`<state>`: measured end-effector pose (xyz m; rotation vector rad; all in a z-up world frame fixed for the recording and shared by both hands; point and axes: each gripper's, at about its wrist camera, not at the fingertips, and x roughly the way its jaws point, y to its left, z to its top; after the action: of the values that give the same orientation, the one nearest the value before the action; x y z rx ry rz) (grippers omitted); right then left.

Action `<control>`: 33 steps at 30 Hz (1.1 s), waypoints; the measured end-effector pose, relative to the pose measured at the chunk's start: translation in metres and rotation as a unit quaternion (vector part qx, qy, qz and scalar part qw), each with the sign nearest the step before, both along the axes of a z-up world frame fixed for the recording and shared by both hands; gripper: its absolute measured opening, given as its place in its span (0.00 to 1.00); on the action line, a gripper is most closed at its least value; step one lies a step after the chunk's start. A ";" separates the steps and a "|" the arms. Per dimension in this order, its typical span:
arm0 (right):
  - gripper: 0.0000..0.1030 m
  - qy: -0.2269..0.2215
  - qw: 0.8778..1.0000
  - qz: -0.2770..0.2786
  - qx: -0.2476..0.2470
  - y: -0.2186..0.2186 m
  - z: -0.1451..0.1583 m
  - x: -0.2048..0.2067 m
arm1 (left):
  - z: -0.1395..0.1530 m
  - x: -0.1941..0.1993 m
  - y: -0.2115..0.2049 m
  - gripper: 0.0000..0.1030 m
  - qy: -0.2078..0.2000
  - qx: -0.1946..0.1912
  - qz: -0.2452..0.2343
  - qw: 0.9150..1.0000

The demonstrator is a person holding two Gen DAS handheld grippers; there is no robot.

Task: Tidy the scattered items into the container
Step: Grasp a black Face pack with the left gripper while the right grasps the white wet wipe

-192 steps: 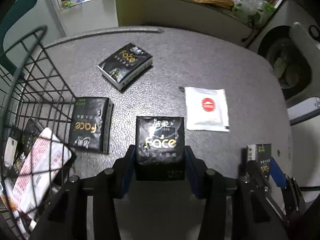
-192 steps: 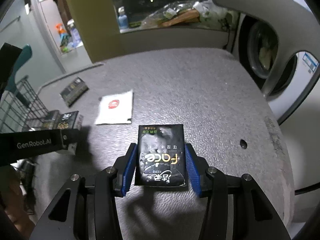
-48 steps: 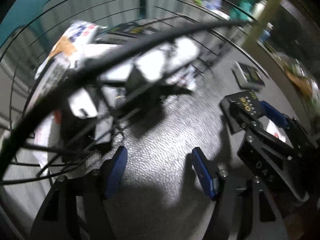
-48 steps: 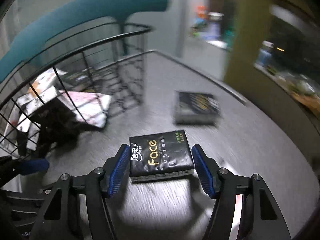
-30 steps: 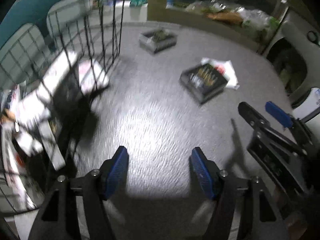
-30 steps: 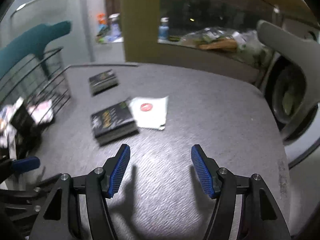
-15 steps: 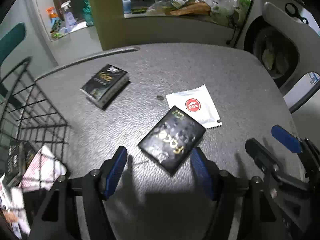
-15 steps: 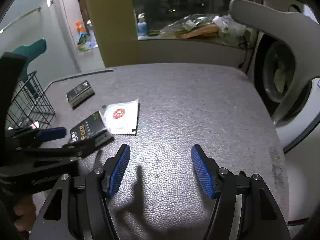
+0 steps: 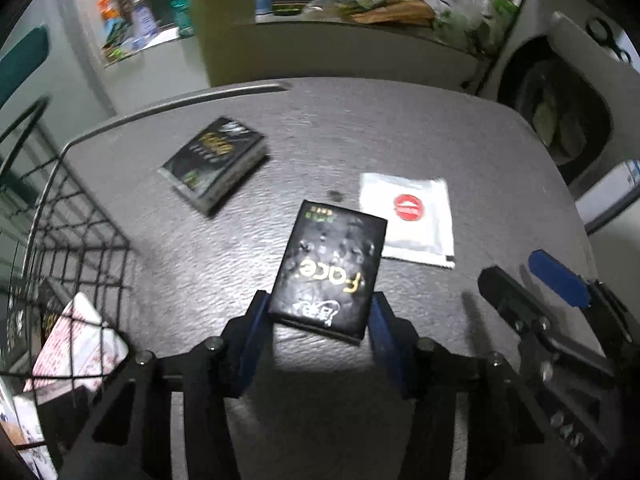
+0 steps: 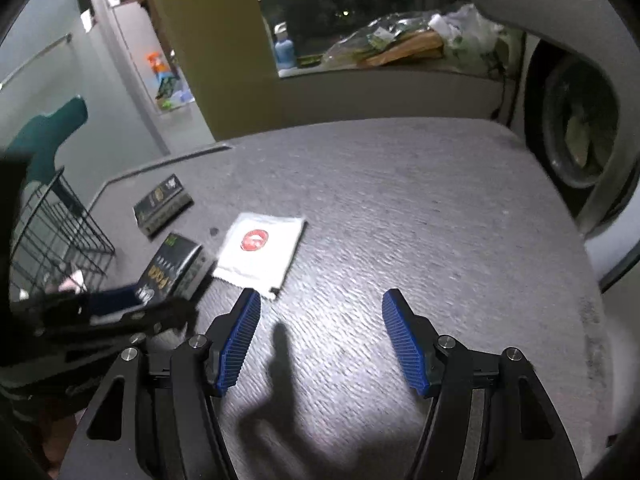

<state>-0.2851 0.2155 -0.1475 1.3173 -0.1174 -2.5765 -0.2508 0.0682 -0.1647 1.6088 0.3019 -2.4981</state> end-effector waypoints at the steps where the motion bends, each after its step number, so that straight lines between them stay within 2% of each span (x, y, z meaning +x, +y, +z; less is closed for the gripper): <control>1: 0.62 -0.003 1.000 0.002 -0.008 -0.004 0.000 -0.005 | 0.001 0.002 -0.004 0.53 0.000 0.004 0.006 1.000; 5: 0.62 -0.006 1.000 0.006 -0.014 -0.018 -0.002 -0.019 | 0.002 0.009 -0.011 0.53 -0.005 0.006 0.018 1.000; 9: 0.62 -0.009 1.000 0.005 -0.006 -0.029 -0.006 -0.029 | -0.001 0.011 -0.016 0.58 -0.002 0.000 0.020 1.000; 11: 0.62 -0.007 1.000 0.005 0.003 -0.035 -0.007 -0.032 | 0.000 0.010 -0.020 0.61 0.000 0.004 0.029 1.000; 20: 0.63 0.004 0.999 0.018 0.047 -0.066 -0.012 -0.045 | -0.003 0.017 -0.032 0.62 0.001 0.014 0.058 0.998; 24: 0.66 0.005 0.997 0.024 0.075 -0.076 -0.014 -0.047 | -0.005 0.022 -0.027 0.62 0.002 0.003 0.062 0.998; 26: 0.62 0.004 0.996 0.024 0.082 -0.077 -0.014 -0.047 | -0.005 0.023 -0.026 0.62 0.002 0.000 0.064 0.998; 29: 0.37 0.007 0.996 0.022 0.085 -0.072 -0.012 -0.044 | -0.006 0.024 -0.025 0.64 0.001 0.000 0.061 0.998; 31: 0.12 0.007 0.996 0.011 0.091 -0.066 -0.009 -0.041 | -0.006 0.024 -0.026 0.65 0.001 0.006 0.066 0.998; 32: 0.05 0.007 0.995 0.008 0.101 -0.064 -0.008 -0.039 | -0.006 0.024 -0.027 0.65 0.001 0.010 0.067 0.998; 33: 0.02 0.005 0.994 0.007 0.109 -0.062 -0.008 -0.038 | -0.005 0.023 -0.028 0.65 0.002 0.014 0.066 0.998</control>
<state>-0.3226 0.1532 -0.1553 1.3696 0.1786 -2.6451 -0.2275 0.0403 -0.1699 1.5410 0.4305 -2.4079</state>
